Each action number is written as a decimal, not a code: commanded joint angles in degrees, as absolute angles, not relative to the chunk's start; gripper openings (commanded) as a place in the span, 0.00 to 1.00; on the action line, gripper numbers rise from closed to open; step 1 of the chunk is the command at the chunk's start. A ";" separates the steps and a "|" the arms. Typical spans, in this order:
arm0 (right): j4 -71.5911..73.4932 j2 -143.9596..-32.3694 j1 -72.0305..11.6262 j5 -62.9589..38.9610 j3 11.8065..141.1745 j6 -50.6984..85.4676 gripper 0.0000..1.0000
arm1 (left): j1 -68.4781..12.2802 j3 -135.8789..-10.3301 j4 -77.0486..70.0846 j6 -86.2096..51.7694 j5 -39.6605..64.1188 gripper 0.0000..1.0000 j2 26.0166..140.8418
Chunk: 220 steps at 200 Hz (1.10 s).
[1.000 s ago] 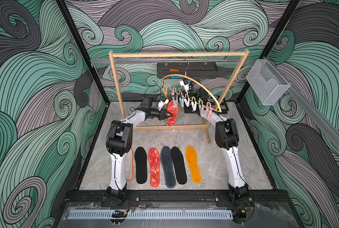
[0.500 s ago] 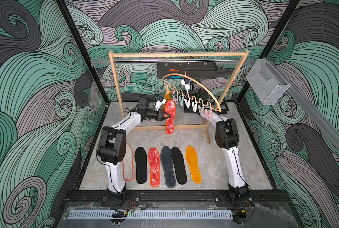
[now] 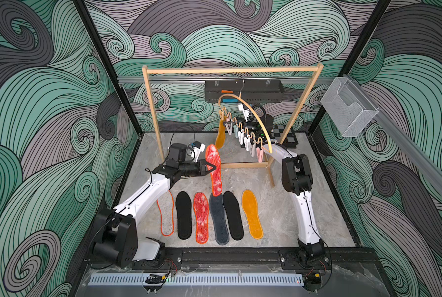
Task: Take the shoe insoles off the hanger
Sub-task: Place the insole at the center of the board.
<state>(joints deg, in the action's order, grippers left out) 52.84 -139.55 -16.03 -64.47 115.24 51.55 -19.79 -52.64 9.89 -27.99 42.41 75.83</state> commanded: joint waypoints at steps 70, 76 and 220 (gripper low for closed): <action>52.29 -134.95 -15.56 -63.00 107.85 50.45 0.02 | -44.08 -38.06 -6.42 -51.22 24.95 0.00 71.34; 52.29 -134.68 -15.56 -63.03 107.55 50.51 0.02 | -44.88 -39.68 -6.79 -51.66 24.94 0.00 73.67; 51.94 -134.21 -15.16 -65.19 106.57 48.92 0.02 | -54.92 -65.28 -24.32 -64.61 33.18 0.01 113.73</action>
